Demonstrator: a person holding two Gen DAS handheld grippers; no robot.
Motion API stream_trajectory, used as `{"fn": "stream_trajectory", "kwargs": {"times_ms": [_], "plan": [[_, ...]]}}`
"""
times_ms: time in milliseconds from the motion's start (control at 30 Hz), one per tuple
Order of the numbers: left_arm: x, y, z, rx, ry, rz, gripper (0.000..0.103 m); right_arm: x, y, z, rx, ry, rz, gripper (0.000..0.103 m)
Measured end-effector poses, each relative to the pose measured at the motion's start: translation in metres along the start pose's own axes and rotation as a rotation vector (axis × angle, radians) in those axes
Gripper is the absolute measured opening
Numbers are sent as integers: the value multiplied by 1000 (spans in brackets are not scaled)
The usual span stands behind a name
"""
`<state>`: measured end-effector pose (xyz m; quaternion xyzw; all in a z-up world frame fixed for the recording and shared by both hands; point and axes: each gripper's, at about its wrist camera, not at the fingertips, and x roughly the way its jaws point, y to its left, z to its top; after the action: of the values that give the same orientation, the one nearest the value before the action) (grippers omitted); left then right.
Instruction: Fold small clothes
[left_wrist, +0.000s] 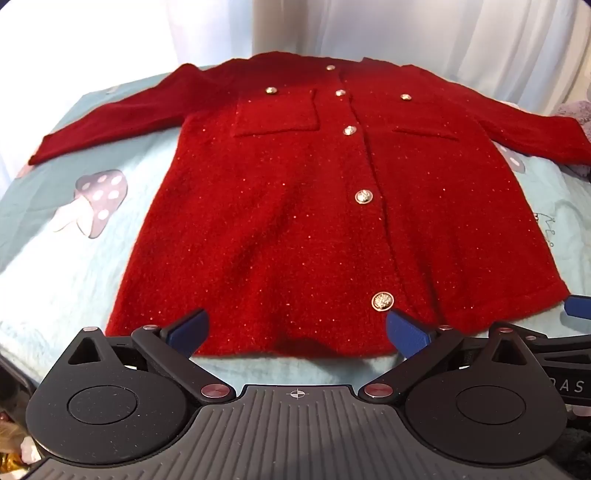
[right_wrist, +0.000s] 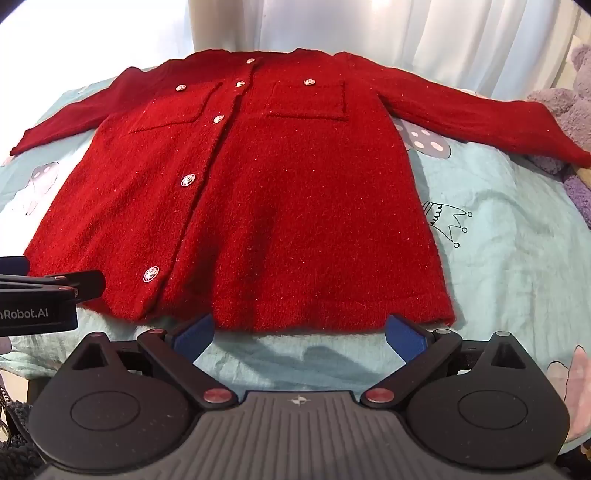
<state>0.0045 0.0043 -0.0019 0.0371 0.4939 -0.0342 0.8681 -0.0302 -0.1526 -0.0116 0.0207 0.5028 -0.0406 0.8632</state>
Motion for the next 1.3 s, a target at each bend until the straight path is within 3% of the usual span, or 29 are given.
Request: {"fn": "stream_trajectory", "kwargs": {"times_ms": [1300], "plan": [[10, 4, 7, -18, 54, -15, 103, 2, 0, 5, -4, 6, -7, 99]]}}
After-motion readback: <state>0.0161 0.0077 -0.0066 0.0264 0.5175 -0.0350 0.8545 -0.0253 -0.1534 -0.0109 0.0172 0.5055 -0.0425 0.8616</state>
